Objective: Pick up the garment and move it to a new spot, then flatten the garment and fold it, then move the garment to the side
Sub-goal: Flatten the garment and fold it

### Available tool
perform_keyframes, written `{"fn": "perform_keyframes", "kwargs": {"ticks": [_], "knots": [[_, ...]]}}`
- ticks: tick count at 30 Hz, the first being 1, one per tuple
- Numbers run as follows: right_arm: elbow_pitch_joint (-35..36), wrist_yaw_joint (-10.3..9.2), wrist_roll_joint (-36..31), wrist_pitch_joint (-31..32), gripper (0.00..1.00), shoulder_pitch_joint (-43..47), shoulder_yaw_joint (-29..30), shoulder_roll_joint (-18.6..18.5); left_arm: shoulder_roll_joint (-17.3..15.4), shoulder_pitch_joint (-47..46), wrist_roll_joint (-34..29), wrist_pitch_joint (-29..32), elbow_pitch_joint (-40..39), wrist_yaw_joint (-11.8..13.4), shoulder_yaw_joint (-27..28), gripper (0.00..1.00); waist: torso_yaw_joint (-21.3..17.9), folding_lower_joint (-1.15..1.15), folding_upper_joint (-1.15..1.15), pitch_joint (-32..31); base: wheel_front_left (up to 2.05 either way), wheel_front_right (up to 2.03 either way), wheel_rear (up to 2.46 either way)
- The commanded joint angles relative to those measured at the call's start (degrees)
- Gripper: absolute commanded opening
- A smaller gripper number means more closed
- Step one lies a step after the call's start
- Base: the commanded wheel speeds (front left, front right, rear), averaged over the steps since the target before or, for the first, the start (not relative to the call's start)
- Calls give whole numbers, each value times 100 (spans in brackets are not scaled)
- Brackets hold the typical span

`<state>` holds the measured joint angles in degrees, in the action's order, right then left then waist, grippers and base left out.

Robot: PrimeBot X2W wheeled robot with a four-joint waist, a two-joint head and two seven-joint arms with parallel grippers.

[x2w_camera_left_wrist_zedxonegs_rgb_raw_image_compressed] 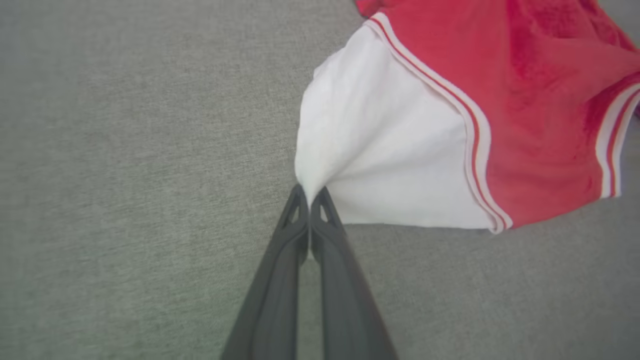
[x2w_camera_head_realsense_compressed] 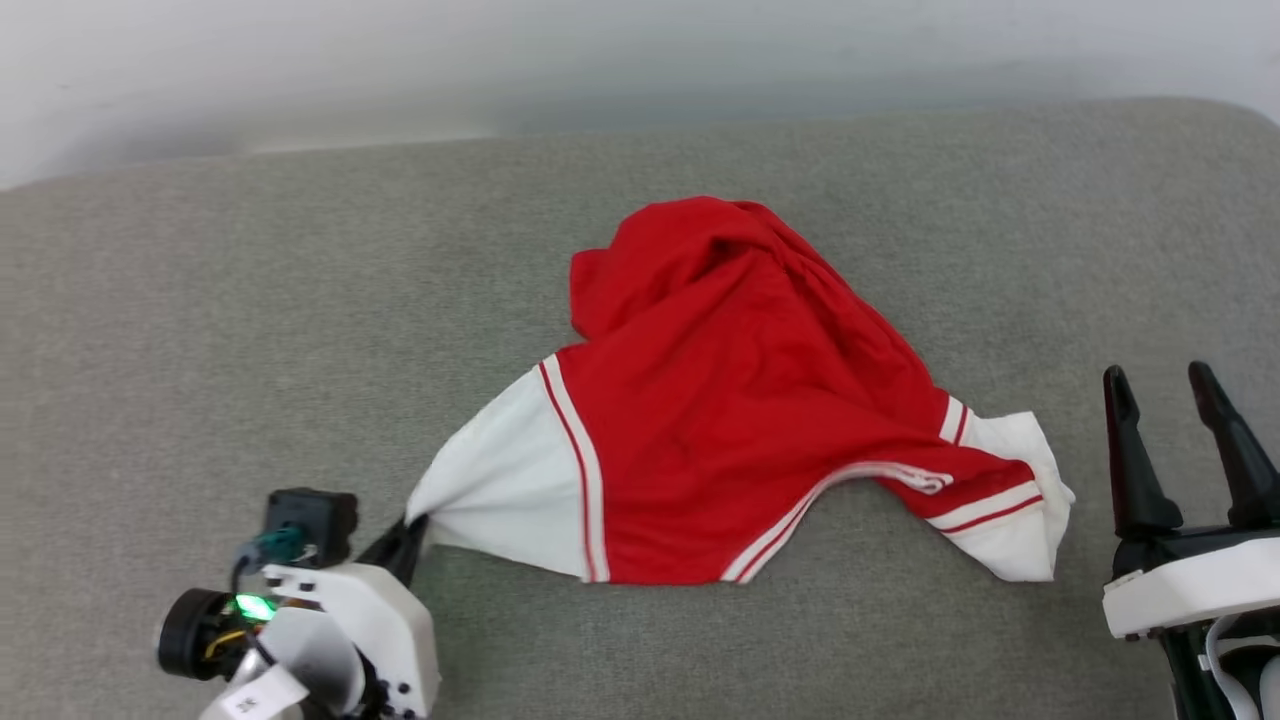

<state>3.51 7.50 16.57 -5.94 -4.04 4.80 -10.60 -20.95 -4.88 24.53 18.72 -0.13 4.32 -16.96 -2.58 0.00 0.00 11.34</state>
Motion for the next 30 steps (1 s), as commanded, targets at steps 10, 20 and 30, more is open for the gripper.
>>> {"fn": "perform_keyframes", "kwargs": {"ticks": [10,20,30], "knots": [[-282,-2,-176,425,100,270,121,147,-148,559,96,-840,-283,702,1006,0,384,0,0,-305,0,0,0],[-539,-2,-395,1388,100,359,367,157,-70,554,15,-1230,-139,479,755,100,491,0,0,-342,0,0,0],[344,-2,-371,4055,100,601,-7,-248,46,244,-382,-2641,-176,50,412,100,726,0,0,-402,0,0,0]]}}
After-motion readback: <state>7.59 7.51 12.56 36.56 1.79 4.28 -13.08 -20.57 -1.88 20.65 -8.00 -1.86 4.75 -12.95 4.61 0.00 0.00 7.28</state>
